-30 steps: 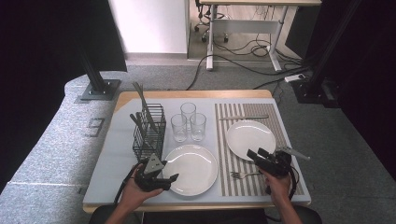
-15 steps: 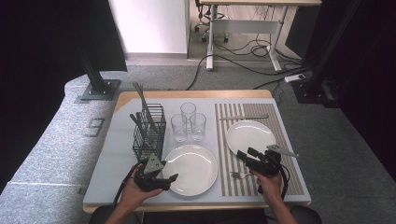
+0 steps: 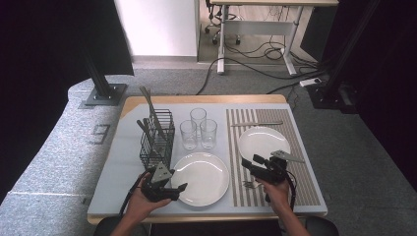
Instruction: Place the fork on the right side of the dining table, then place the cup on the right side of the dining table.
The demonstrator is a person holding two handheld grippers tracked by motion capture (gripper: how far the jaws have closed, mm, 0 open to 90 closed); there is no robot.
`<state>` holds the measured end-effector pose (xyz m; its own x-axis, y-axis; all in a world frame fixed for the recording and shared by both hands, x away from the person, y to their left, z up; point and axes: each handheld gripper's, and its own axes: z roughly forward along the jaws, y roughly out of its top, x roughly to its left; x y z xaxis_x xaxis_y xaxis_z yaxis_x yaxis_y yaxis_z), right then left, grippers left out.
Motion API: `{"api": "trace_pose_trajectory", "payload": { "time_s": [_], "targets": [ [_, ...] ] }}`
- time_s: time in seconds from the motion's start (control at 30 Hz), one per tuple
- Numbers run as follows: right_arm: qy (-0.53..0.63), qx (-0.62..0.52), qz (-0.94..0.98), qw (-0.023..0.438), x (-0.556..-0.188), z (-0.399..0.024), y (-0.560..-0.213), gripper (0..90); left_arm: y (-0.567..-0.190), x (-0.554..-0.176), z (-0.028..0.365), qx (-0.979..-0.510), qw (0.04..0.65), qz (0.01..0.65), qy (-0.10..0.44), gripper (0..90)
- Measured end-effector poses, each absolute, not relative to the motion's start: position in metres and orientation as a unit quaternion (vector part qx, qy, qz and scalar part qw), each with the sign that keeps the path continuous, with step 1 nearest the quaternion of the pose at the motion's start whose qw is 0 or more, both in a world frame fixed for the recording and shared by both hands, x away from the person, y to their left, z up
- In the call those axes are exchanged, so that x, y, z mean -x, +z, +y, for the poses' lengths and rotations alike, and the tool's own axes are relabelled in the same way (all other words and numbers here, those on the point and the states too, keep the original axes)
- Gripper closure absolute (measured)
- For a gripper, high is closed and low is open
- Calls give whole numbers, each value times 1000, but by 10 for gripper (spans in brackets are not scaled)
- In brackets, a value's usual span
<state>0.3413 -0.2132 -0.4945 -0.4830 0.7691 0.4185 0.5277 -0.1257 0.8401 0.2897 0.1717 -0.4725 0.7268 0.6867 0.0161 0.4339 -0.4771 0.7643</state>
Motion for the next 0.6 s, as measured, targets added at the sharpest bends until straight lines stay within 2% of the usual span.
{"api": "trace_pose_trajectory", "payload": {
  "time_s": [0.6],
  "targets": [
    [571, -475, 660, 111, -350, -201, -480, 332, -472, -289, 171, -843, 391, 332, 163, 320]
  ]
}}
